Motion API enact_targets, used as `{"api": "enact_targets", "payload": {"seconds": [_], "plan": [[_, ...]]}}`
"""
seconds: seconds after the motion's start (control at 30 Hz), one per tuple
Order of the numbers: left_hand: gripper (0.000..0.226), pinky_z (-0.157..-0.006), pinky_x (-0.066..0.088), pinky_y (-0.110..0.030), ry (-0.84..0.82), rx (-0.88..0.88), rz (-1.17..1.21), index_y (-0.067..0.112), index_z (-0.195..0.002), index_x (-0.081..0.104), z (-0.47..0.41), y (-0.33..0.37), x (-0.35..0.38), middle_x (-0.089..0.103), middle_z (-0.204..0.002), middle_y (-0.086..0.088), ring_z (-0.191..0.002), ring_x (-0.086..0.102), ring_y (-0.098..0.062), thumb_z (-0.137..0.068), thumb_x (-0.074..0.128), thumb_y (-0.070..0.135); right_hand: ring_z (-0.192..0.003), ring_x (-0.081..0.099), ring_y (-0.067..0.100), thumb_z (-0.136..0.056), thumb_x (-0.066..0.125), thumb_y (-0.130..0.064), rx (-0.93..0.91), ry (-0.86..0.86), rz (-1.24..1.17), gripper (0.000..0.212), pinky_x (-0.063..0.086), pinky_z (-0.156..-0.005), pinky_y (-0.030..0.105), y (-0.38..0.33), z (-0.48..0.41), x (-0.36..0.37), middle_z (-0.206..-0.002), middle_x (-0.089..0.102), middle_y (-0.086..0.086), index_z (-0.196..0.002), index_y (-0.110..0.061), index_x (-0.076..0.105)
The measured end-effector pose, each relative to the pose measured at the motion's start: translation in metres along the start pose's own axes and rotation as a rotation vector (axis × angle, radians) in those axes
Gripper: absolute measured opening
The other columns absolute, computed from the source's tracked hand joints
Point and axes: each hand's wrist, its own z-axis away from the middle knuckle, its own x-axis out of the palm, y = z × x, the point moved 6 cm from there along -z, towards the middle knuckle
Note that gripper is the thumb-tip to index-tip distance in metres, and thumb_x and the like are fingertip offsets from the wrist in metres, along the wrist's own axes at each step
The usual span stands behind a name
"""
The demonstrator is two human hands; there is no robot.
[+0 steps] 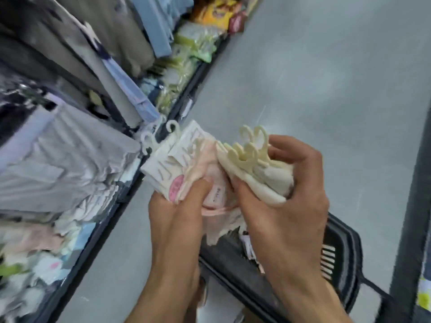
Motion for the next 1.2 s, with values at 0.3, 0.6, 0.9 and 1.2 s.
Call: {"api": "enact_targets", "payload": {"seconds": [0.3,0.6,0.9,1.2], "plan": [[0.014,-0.058,0.049,-0.022,0.342,0.286,0.038,0.029,-0.081,0.067,0.099,0.299,-0.171,0.07,-0.067,0.027,-0.065,0.068,0.003,-0.071,0.077,0.029,-0.073,0.069,0.018,-0.055,0.076,-0.005,0.128,-0.665,-0.752,0.048,0.059,-0.062,0.036,-0.336,-0.03,-0.018,-0.085,0.072,-0.001,-0.097,-0.026,0.067],[0.032,-0.059,0.054,-0.018,0.244,0.51,-0.024,0.026,-0.105,0.07,0.259,0.48,-0.339,0.077,-0.094,0.013,-0.081,0.074,-0.005,-0.073,0.071,0.021,-0.078,0.071,0.023,-0.067,0.074,-0.005,-0.081,-1.4,-0.911,0.047,0.059,-0.063,0.033,-0.614,0.132,0.007,-0.096,0.071,0.008,-0.11,-0.02,0.068],[0.048,-0.08,0.059,-0.052,-0.004,-0.031,0.679,0.02,-0.116,0.073,0.379,0.367,-0.45,0.07,-0.118,-0.023,-0.103,0.069,-0.042,-0.069,0.076,0.029,-0.093,0.072,0.016,-0.078,0.076,-0.023,-0.044,-1.209,-0.581,0.057,0.057,-0.071,0.027,-0.576,0.326,0.077,-0.107,0.07,-0.009,-0.125,-0.041,0.05],[0.108,-0.095,0.055,-0.039,-0.082,-0.045,0.957,0.009,-0.146,0.046,0.406,0.341,-0.47,0.065,-0.115,-0.037,-0.112,0.069,-0.022,-0.051,0.096,0.019,-0.098,0.071,0.009,-0.082,0.072,-0.04,-0.053,-1.223,-0.487,0.054,0.058,-0.072,0.025,-0.57,0.389,0.101,-0.112,0.07,-0.015,-0.127,-0.057,0.048]]}}
